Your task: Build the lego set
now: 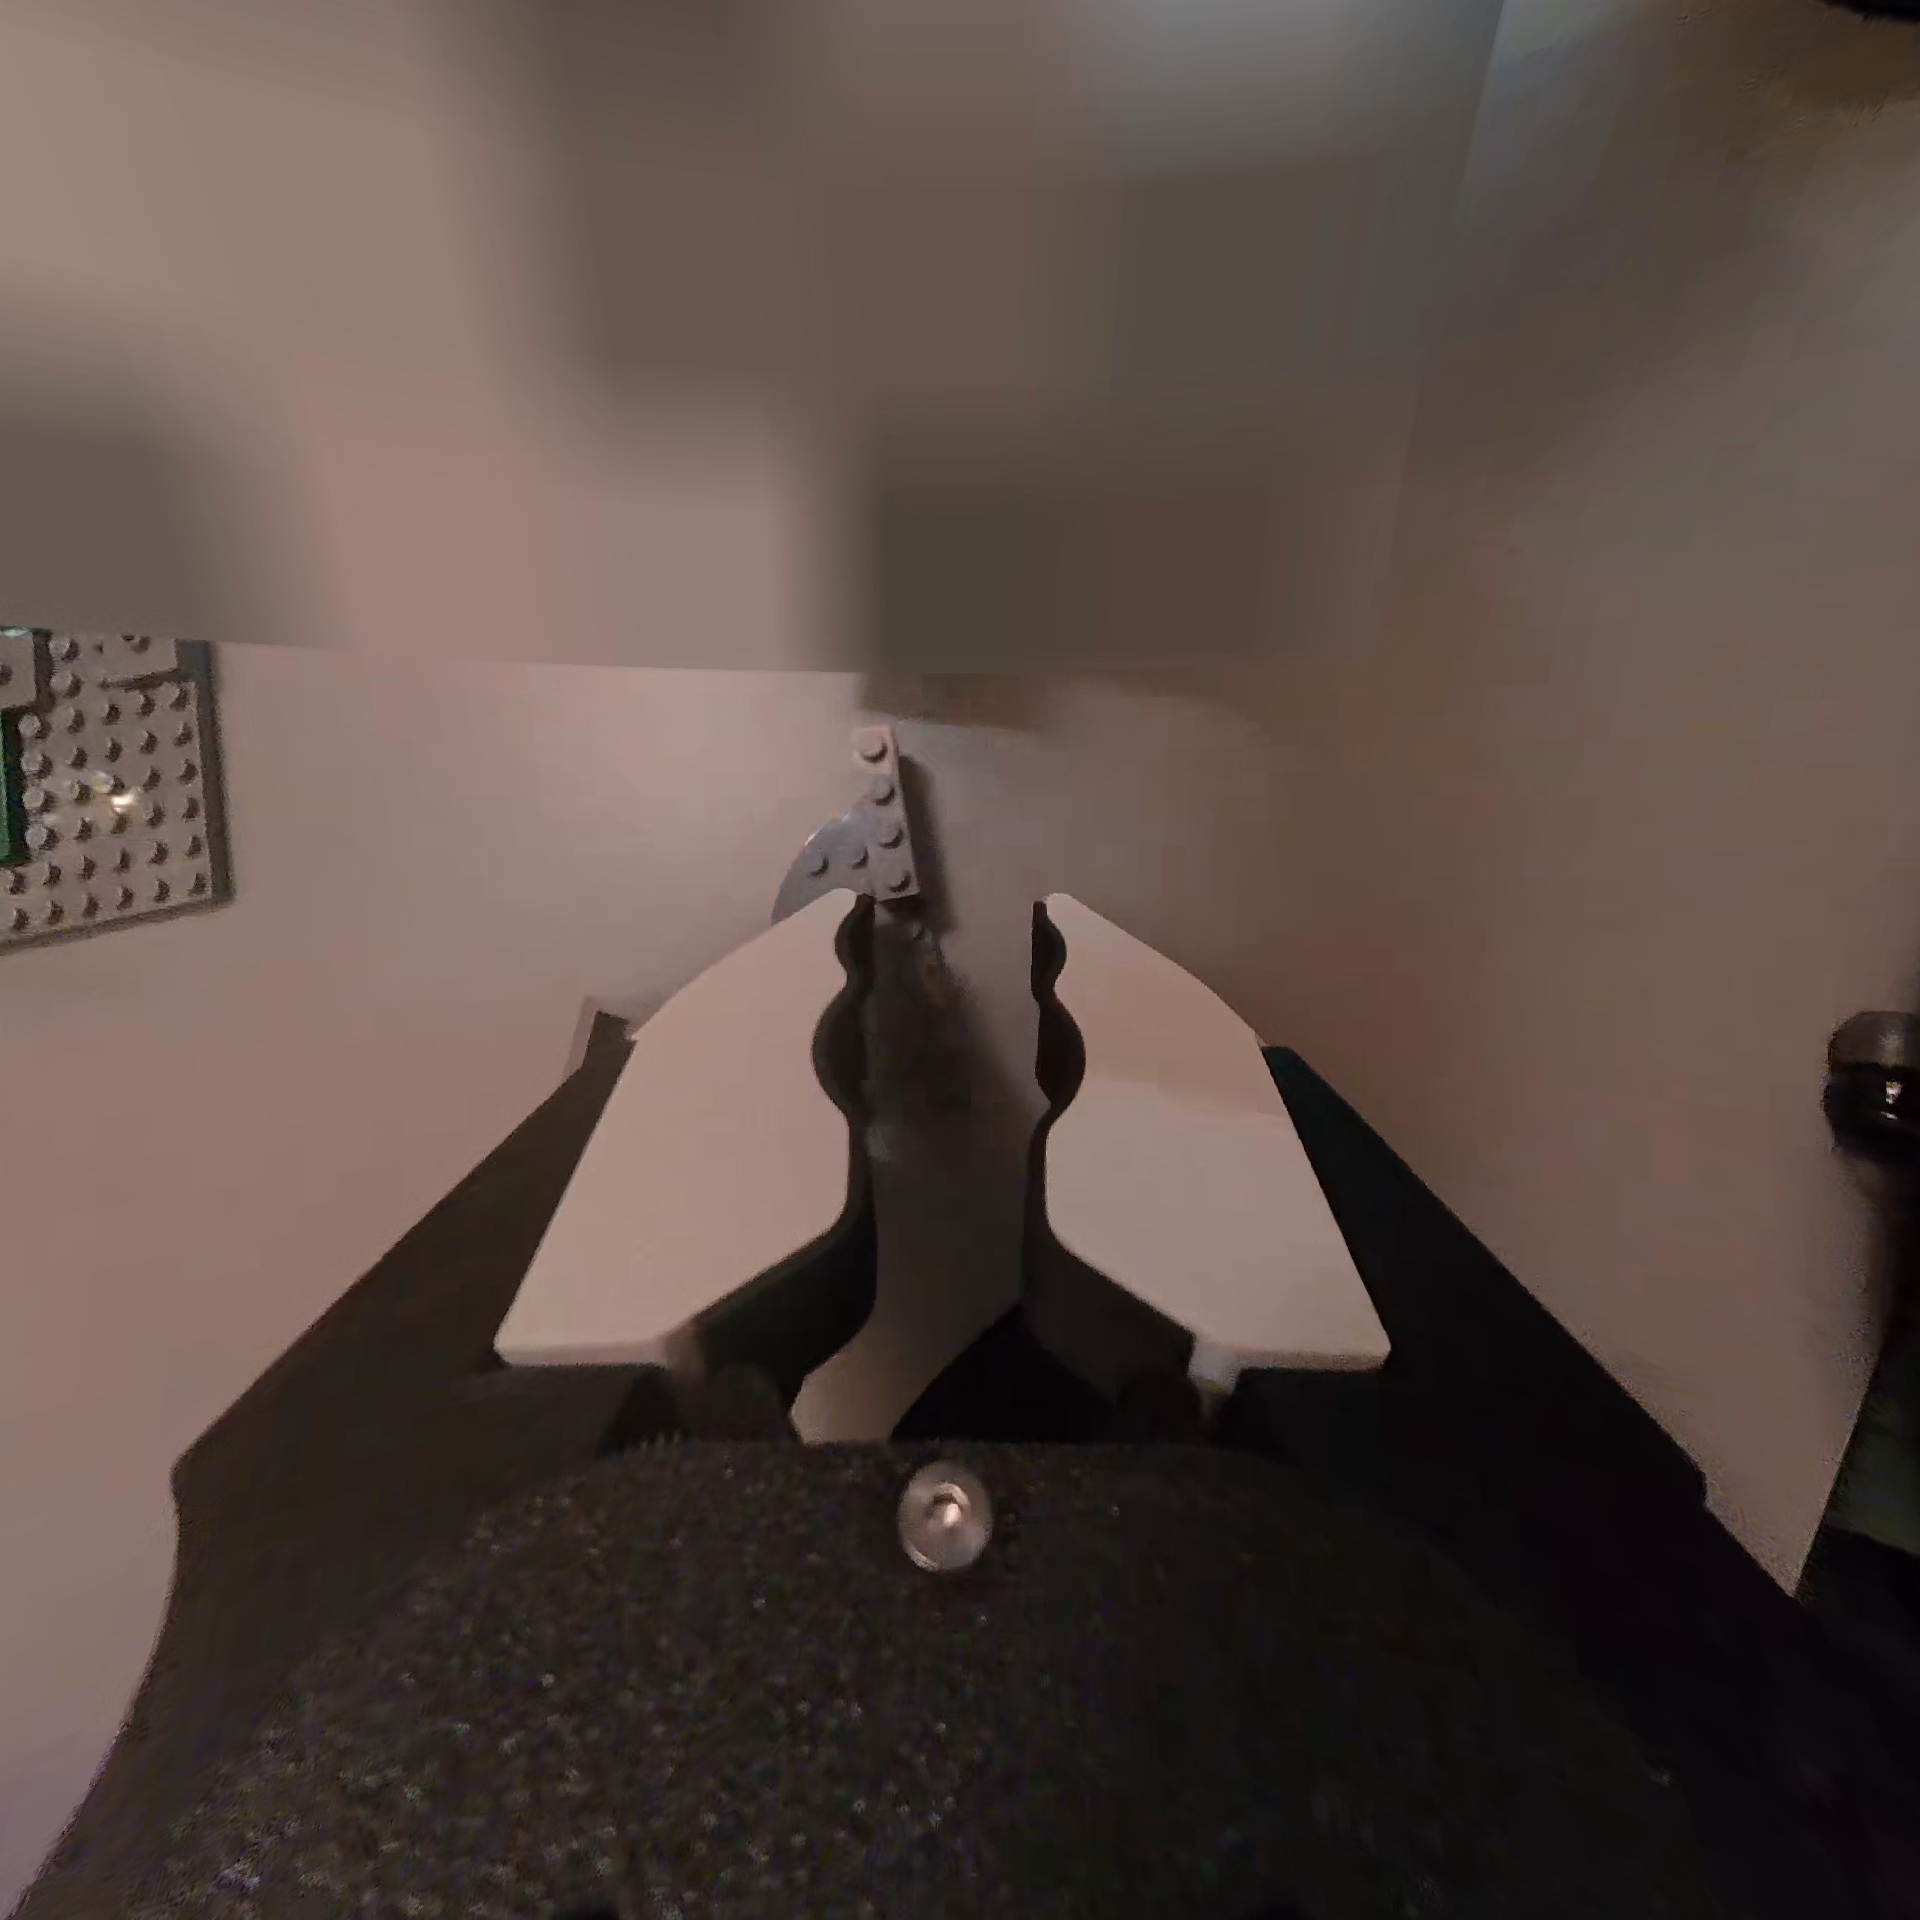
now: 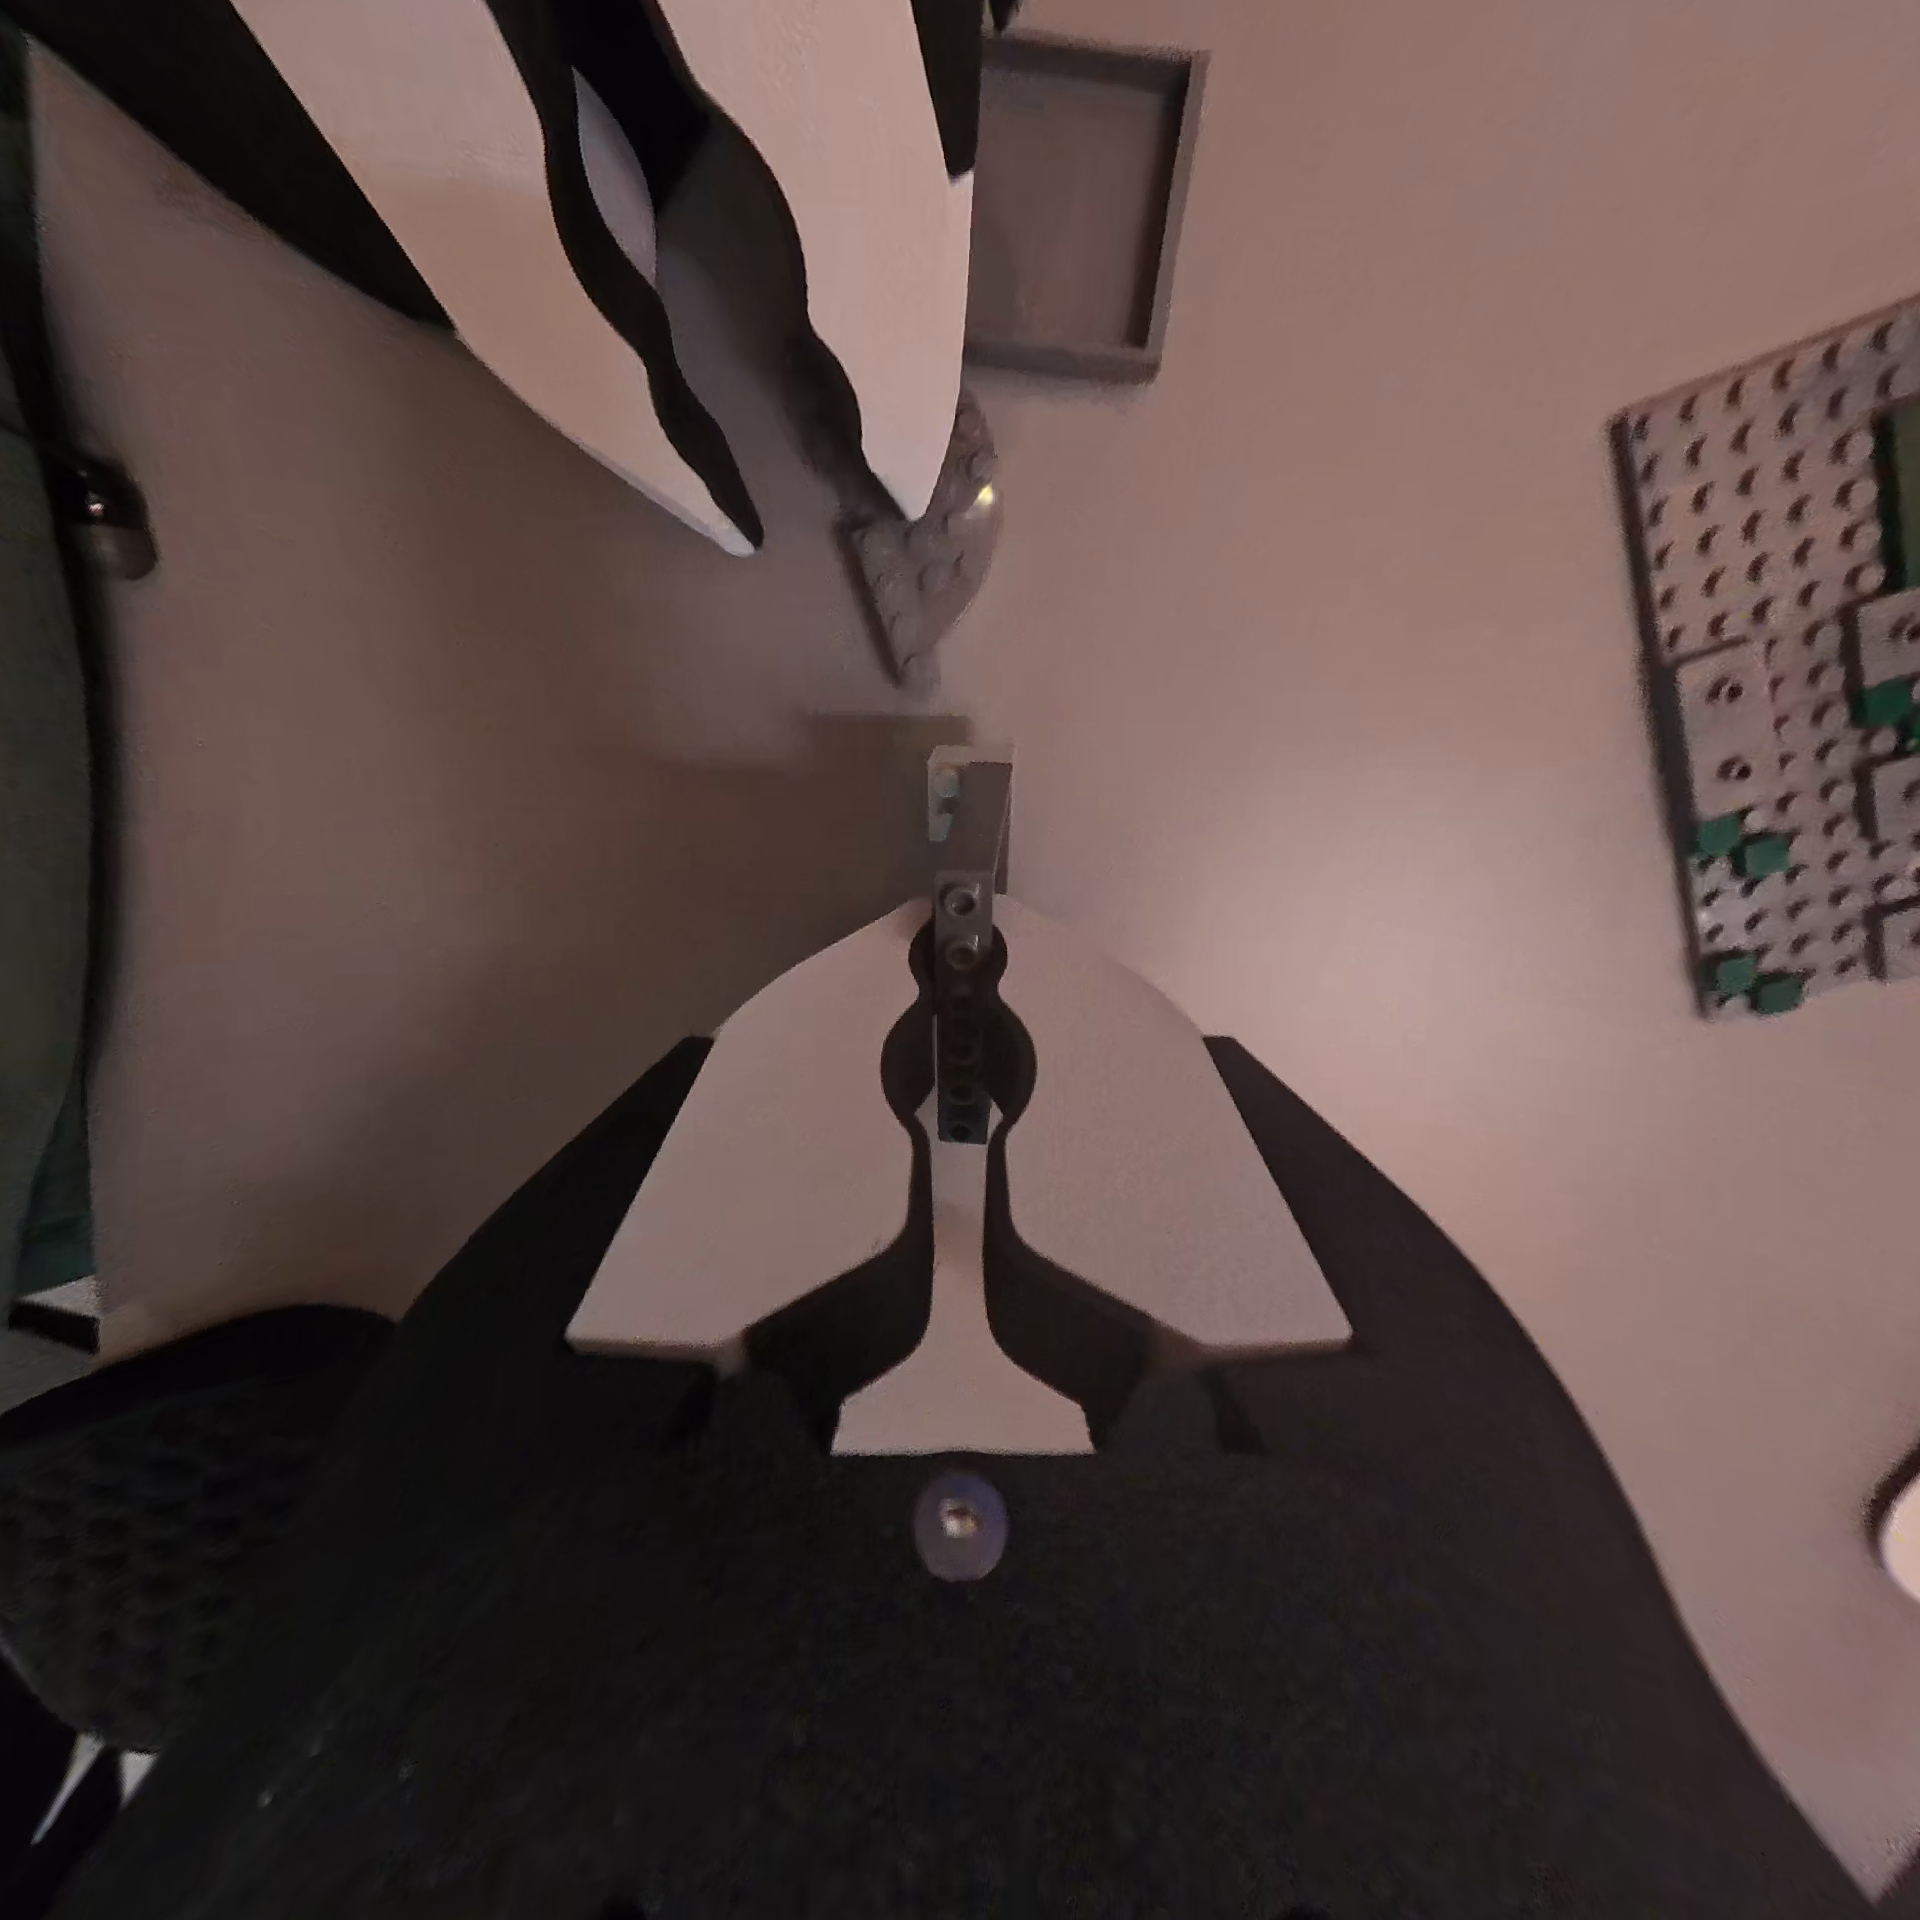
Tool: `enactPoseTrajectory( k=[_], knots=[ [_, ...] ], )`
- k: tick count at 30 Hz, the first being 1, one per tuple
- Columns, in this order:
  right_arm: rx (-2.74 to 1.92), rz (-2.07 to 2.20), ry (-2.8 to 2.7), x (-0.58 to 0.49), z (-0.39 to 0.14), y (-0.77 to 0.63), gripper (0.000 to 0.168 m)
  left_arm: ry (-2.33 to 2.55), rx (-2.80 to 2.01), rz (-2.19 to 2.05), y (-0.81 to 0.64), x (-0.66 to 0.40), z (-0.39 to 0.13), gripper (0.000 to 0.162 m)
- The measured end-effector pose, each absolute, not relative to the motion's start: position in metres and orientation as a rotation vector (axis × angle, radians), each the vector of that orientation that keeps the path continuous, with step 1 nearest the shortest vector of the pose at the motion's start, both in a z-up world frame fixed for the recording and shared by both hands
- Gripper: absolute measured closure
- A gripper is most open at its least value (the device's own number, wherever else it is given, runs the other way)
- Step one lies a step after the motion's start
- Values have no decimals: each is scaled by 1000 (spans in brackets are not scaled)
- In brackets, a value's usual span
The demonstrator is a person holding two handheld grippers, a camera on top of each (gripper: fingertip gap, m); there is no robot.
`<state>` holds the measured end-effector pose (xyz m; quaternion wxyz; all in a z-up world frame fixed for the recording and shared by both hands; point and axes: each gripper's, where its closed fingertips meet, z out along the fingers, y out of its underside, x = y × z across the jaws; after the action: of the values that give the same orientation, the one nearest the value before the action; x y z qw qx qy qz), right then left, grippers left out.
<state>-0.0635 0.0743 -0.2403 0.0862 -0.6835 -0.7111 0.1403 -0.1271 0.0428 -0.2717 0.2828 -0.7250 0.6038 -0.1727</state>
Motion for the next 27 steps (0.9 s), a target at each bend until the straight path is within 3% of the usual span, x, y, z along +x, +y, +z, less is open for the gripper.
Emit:
enactPoseTrajectory(
  k=[7, 10, 12, 22, 27],
  knots=[
    [-2092, 498, -2025, -30, -239, 45, 165, 1670, -1940, -377, 50, -125, -272, 134],
    [-2106, 534, -1983, -21, -239, 34, 165, 1719, -1984, -364, 52, -122, -275, 153],
    [-2110, 558, -1961, -18, -239, 26, 165, 1694, -2029, -383, 52, -115, -273, 154],
    [-2198, 522, -1764, -13, -245, 38, 165, 1443, -2154, -613, 48, -51, -266, 154],
    [-2231, 392, -1780, 0, -246, 61, 165, 1458, -2118, -741, 30, -26, -264, 145]
  ],
)
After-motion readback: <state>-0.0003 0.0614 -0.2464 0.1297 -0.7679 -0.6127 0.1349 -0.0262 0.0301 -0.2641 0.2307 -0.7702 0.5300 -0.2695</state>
